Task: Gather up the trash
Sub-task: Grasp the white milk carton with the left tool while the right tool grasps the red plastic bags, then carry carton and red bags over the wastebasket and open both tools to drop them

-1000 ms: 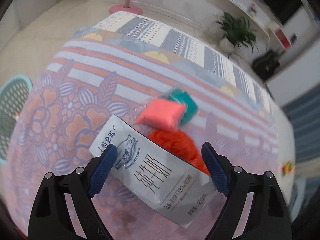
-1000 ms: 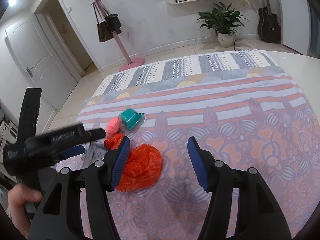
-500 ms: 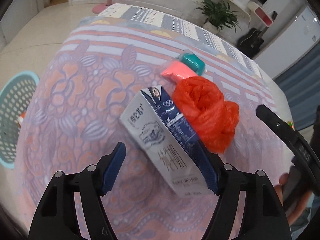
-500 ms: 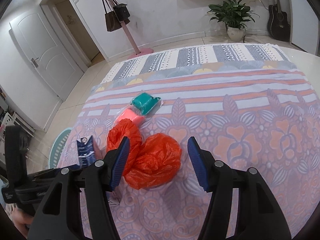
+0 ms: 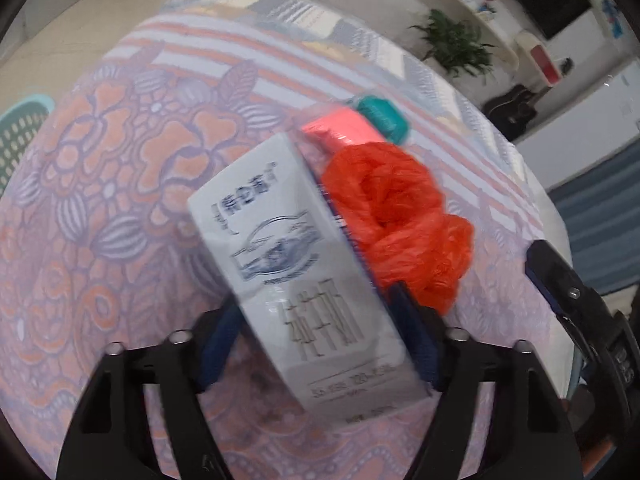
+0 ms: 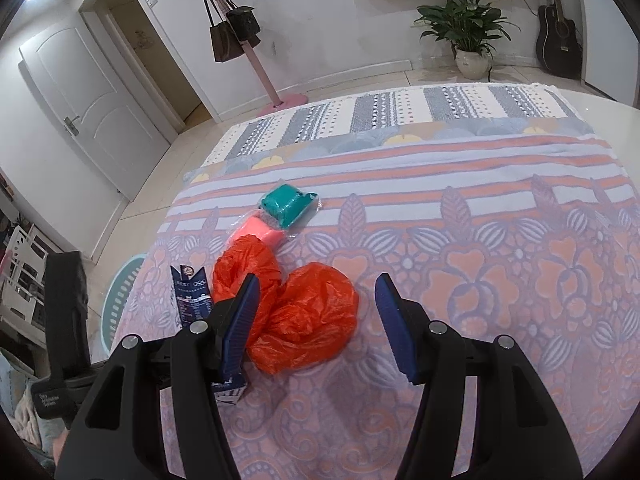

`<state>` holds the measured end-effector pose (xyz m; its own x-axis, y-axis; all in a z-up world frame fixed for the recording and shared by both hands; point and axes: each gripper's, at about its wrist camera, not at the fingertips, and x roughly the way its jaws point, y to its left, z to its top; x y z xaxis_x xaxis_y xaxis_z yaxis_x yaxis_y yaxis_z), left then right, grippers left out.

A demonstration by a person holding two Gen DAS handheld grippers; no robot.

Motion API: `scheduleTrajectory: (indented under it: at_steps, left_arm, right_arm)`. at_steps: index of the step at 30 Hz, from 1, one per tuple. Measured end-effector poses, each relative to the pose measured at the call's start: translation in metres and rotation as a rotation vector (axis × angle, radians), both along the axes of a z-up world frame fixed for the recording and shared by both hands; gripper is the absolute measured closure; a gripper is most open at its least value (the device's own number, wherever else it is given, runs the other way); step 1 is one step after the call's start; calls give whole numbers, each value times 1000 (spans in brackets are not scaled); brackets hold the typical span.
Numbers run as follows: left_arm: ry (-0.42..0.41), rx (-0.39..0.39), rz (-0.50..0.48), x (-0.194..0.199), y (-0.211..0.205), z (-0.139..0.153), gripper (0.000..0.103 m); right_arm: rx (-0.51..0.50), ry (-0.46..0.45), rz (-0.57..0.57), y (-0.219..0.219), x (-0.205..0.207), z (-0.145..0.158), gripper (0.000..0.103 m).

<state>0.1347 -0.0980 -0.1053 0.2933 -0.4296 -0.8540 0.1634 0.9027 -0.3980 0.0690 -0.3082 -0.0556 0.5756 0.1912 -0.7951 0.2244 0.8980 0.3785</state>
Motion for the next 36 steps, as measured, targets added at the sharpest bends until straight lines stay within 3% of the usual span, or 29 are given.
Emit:
scheduleTrajectory:
  at_steps: [4,9,10,13,16,18,20,23,30,36]
  left_arm:
    - [-45,30,-22,-8,9,11,46]
    - [-73,38,-40,-13,43,28,47]
    - [-75,39,-38,-13,49,30,47]
    - [-85,34,-26,-14,68,36,47]
    - [-91,40,-33,-14,78,36,47]
    - [-89,29,-30,-15,89,35,47]
    - [-89,12,-23,-16,99,33,47]
    - [-105,-6,-9,-19,116,34,47]
    - [-183,-43,53,-20,164,61,47]
    - [-241,-35,121,-14,217,85,47]
  right_arm:
    - [17,3,31,8,4,-4,47]
    - [0,8,101,40,16,-8,47]
    - [-6,9,110,46,18,-9,45]
    - [-59,26,130,68,28,-14,25]
    - [-109,68,147,81,36,-28,25]
    - [-115,97,166,88,38,-39,37]
    - [-114,92,183,93,35,-43,62]
    - [-116,67,205,103,30,-38,77]
    - [-115,-34,250,138,38,6,80]
    - [-131,-125,340,196,65,51,80]
